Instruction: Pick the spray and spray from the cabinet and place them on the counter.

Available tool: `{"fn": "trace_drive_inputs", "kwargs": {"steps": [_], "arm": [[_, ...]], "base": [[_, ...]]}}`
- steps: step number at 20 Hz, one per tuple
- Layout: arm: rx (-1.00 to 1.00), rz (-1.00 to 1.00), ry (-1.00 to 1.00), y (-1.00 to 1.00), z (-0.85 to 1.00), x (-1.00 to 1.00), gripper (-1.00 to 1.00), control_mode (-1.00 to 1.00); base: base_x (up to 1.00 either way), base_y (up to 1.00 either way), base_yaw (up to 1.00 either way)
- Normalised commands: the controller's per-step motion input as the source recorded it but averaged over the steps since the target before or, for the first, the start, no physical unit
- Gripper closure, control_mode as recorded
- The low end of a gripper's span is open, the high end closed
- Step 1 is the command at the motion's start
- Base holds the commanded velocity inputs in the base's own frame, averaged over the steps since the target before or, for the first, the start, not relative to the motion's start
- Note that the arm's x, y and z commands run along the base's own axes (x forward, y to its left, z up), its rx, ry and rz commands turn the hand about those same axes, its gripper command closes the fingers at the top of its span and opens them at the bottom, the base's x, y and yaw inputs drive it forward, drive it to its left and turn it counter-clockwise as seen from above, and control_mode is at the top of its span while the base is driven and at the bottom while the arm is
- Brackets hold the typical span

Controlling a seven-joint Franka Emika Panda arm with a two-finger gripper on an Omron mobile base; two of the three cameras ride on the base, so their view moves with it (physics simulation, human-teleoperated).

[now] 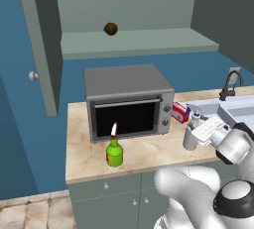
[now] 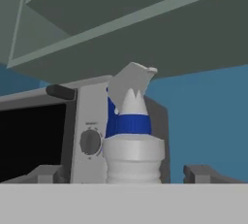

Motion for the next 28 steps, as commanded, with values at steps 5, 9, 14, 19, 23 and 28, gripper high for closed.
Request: {"fn": "trace_drive_inputs", "kwargs": {"steps": [5, 9, 14, 19, 23, 28], "arm": [[0.00, -0.01, 0.01, -0.12, 0.09, -0.06, -1.00, -1.00], [0.00, -0.03, 0.01, -0.24, 0.18, -0.09, -1.00, -1.00], [0.00, -0.04, 0.01, -0.27, 0.20, -0.14, -1.00, -1.00], [-0.02, -0.02, 0.00, -0.29, 0.11, -0.31, -1.00, -1.00], [-0.05, -0.03, 0.02, -0.27, 0.10, -0.51, -1.00, -1.00], [-0.10, -0.04, 0.05, -0.18, 0.26, -0.53, -1.00, -1.00]], "base": [[0.00, 0.00, 0.00], [0.00, 0.00, 0.00], [0.00, 0.00, 0.00], [0.00, 0.00, 0.00], [0.00, 0.00, 0.00], [0.00, 0.00, 0.00]]}}
